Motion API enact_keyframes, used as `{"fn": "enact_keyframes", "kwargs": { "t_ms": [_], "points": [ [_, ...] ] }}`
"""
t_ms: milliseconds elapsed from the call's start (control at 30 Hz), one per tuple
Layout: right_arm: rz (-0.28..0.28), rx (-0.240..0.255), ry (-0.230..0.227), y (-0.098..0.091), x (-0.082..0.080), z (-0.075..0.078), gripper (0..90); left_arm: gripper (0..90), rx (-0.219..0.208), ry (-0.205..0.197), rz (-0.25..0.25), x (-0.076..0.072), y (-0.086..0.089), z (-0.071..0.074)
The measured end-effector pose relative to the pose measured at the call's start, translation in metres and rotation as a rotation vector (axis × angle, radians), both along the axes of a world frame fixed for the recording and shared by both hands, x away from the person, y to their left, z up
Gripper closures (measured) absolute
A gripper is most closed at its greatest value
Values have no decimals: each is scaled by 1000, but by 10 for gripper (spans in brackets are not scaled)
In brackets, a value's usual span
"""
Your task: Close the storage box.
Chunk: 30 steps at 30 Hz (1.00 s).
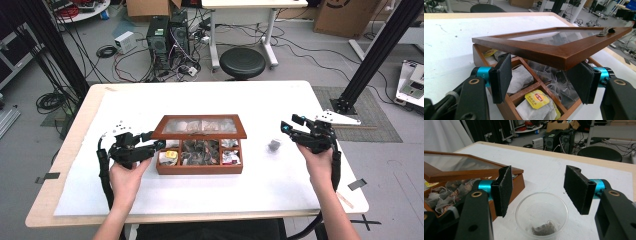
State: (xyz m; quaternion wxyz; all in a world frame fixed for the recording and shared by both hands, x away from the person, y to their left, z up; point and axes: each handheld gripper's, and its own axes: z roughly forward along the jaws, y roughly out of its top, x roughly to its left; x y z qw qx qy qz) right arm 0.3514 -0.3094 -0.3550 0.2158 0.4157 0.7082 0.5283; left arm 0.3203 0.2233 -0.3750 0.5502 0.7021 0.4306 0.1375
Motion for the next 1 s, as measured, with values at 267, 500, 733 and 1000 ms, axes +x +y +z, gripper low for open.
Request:
{"fn": "enact_keyframes", "kwargs": {
  "t_ms": [267,500,733,1000],
  "points": [
    [-1,1,3,0,0,0,410,377,21,-2,1,-5,-1,-5],
    [2,-5,0,1,0,-1,410,379,38,-10,-4,-12,-1,-8],
    [0,-2,7,1,0,-1,410,379,65,-11,-12,-18,-1,-15],
    [1,-6,5,1,1,-2,410,379,106,4,-12,-23,-2,-24]
  ]
}}
